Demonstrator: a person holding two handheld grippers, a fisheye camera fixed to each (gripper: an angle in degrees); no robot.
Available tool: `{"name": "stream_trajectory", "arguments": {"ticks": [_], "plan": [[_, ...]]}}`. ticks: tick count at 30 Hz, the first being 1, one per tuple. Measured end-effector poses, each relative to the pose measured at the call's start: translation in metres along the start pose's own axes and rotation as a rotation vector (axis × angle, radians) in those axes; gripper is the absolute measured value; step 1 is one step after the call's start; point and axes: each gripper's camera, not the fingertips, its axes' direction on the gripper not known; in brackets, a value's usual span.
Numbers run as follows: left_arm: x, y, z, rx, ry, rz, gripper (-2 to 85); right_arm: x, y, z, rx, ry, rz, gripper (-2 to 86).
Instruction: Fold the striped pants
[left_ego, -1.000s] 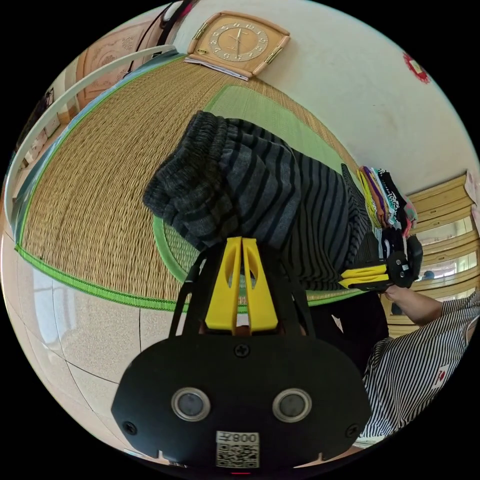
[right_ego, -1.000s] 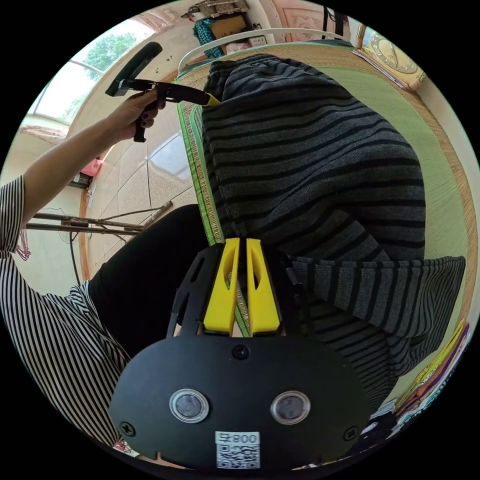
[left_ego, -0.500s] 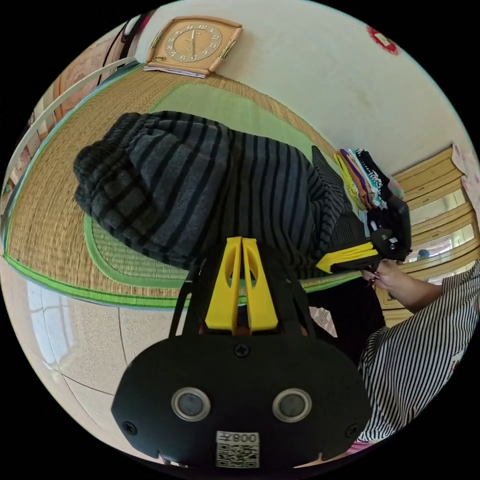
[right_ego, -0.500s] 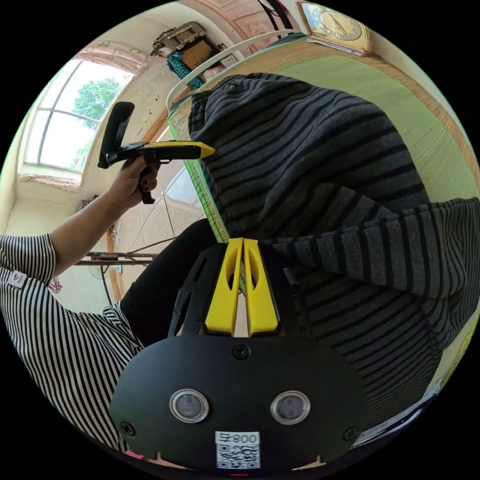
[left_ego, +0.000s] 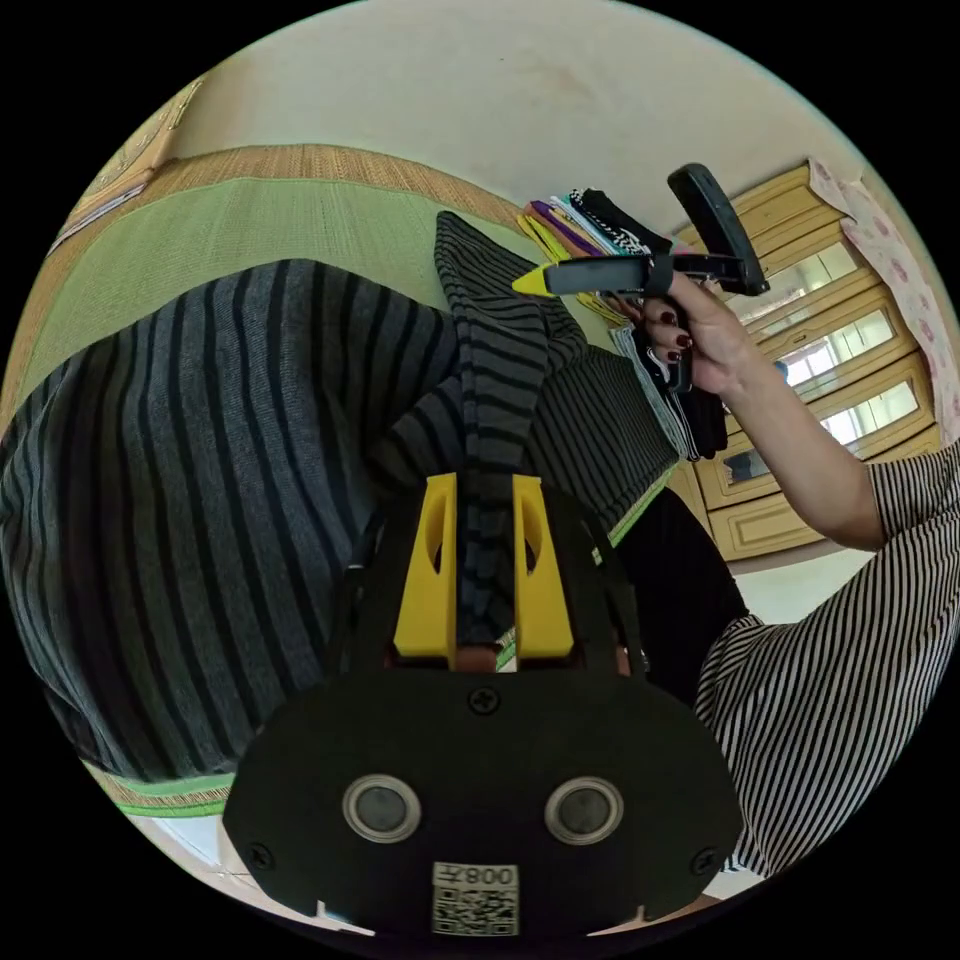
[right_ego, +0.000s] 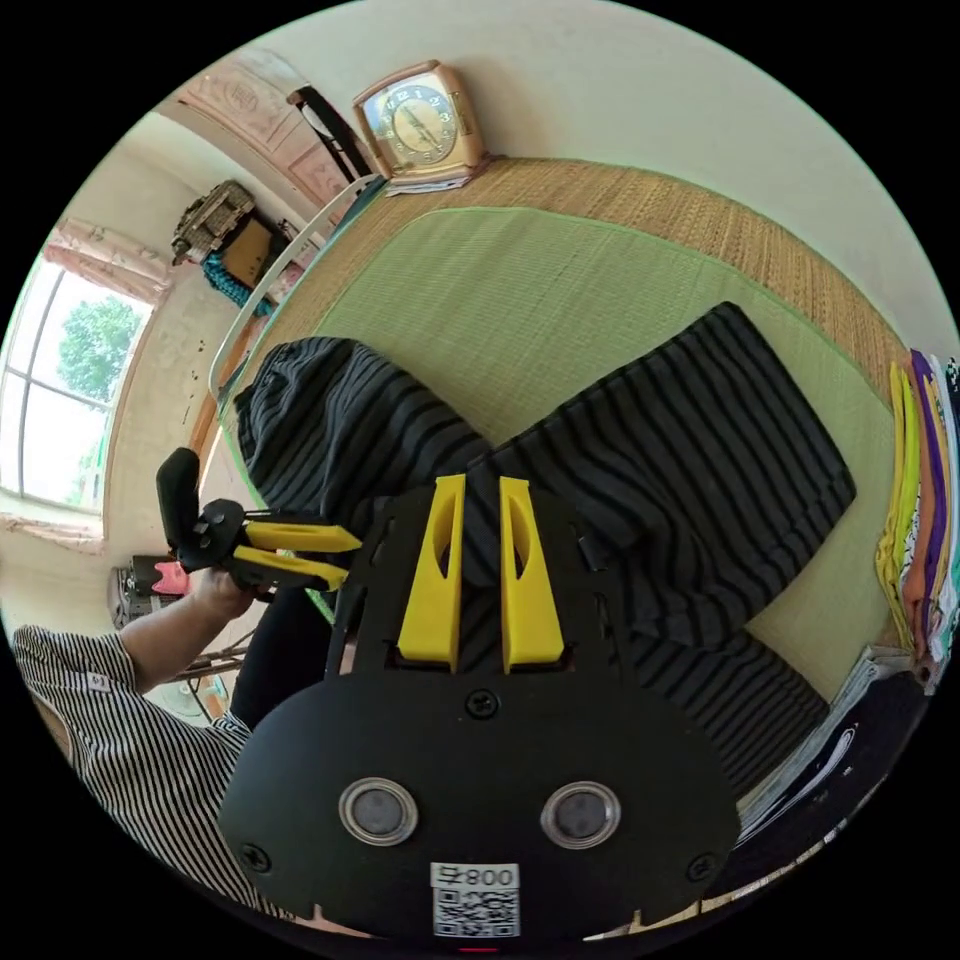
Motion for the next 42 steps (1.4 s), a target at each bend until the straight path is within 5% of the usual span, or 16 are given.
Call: {"name": "stream_trajectory", "arguments": {"ticks": [16, 24, 32, 42], "plan": [[0.095, -0.083, 0.095, -0.115, -0.023, -0.013, 6.7, 0.114, -0.056, 0.058, -0.201, 0.113, 0.305, 6.4], [0.152, -0.110, 0.121, -0.111, -0.010, -0.015, 3.6, 0.136, -0.026, 0.050, -0.207, 0.095, 0.263, 2.9], [0.240, -0.133, 0.126, -0.061, -0.050, 0.073, 2.8, 0.157, 0.050, -0.040, 0.038, -0.049, 0.221, 2.1], [0.369, -0.143, 0.150, -0.178, -0.241, 0.349, 2.7, 0.165, 0.269, -0.128, 0.310, -0.175, 0.268, 1.8]]}}
